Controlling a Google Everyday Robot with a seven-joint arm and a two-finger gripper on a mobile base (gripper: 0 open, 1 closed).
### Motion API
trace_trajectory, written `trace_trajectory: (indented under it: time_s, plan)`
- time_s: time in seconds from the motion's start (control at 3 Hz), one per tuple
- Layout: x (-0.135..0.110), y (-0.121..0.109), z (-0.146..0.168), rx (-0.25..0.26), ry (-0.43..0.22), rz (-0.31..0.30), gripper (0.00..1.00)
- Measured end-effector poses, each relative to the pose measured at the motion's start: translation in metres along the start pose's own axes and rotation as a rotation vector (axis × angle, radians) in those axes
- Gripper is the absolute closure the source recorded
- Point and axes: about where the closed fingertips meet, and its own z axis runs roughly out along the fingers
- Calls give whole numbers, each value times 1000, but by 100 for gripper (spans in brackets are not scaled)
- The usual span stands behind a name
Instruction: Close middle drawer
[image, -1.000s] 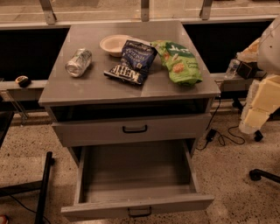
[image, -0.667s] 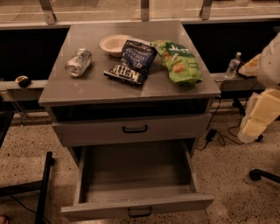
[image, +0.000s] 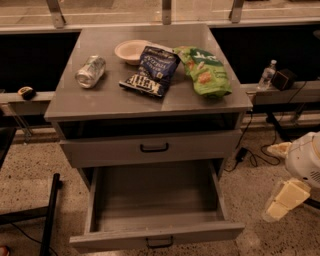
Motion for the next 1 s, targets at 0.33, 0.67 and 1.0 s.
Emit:
trace_trajectory:
  time_s: [0.33, 0.67, 1.0]
  plan:
    - [-4, -3, -3, 14, 3, -4, 0]
    - [3, 1, 39, -67, -83, -17, 0]
    - [16, 19, 126, -163, -248, -123, 0]
